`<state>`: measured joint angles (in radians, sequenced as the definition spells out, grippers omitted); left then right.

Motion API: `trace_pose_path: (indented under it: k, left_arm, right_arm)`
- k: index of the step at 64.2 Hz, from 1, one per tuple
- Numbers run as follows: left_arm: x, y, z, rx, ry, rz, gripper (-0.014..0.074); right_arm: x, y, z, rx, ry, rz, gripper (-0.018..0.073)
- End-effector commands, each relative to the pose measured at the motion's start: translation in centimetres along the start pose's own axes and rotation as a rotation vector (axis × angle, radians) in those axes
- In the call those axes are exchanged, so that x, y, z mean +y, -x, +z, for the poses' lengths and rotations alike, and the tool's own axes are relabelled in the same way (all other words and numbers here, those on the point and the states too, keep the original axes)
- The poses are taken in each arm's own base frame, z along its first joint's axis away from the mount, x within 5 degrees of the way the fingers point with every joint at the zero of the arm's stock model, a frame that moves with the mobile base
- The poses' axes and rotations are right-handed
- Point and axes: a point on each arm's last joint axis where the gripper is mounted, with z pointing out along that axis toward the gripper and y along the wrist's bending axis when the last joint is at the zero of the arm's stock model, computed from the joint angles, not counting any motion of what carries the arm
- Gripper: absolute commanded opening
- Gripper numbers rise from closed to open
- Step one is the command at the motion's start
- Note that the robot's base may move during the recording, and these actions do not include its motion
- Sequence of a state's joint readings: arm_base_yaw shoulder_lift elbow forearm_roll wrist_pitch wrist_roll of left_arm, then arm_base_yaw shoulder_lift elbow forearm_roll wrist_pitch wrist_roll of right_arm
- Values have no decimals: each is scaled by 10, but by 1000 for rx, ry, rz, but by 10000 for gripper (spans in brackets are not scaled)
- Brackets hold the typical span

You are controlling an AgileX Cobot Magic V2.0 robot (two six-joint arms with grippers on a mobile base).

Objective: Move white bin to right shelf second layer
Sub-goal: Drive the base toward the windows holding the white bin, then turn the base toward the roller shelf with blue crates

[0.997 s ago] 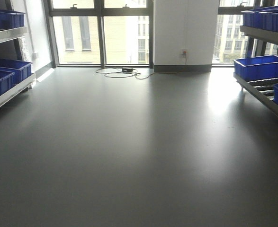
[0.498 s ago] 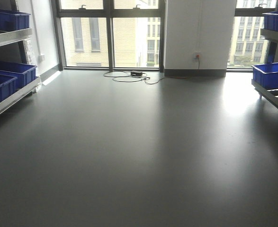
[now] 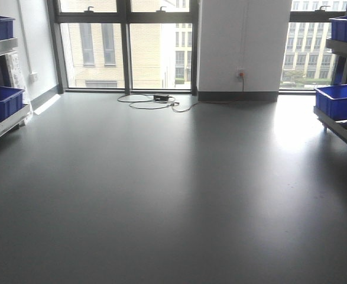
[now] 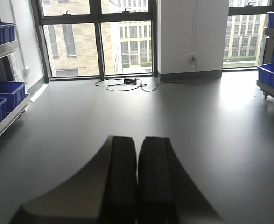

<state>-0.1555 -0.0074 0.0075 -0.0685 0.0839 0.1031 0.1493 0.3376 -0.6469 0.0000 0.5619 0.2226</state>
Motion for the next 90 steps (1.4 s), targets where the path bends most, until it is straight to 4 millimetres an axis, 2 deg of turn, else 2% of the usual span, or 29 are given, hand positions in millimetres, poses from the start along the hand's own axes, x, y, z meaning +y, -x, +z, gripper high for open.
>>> trace_pose_path:
  k: [1, 90]
  left_arm:
    - [0, -4, 0, -61, 4, -9, 85]
    - [0, -4, 0, -61, 4, -9, 85]
  right_arm:
    - [3, 18, -3, -124, 18, -10, 57]
    - [3, 18, -3, -124, 18, -10, 57]
